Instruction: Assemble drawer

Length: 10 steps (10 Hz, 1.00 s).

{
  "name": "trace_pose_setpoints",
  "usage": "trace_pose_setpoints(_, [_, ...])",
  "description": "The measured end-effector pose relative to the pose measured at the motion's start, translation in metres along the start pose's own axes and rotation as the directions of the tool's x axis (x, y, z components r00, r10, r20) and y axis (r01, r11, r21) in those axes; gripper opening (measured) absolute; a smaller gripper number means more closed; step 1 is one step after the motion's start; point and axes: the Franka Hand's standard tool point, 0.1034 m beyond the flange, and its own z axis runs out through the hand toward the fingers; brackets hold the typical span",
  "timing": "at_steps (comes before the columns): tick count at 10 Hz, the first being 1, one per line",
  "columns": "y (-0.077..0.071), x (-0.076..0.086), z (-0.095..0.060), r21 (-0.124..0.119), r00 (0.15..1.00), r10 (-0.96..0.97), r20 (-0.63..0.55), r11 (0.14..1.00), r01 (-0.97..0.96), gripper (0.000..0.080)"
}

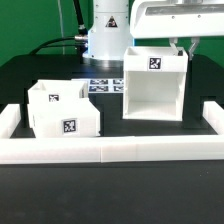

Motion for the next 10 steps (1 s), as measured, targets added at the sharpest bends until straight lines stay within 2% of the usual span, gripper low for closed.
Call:
trace_pose_setpoints(2, [0.000, 0.029, 0.000, 0.012, 1.000, 0.015, -0.024, 1.000, -0.015, 0.0038])
trace_pose_setpoints(7, [-0.006, 0.080, 0.000, 0.035, 0.995, 0.066, -0.068, 0.997, -0.064, 0.0038])
trace_pose_setpoints(9, [-0.008, 0.092, -0.001, 0.038, 0.995, 0.062, -0.074, 0.998, -0.059, 0.0038])
trace_pose_setpoints(10, [-0.009, 0.092, -0.001, 0.042, 0.993, 0.089, -0.074, 0.995, -0.086, 0.0038])
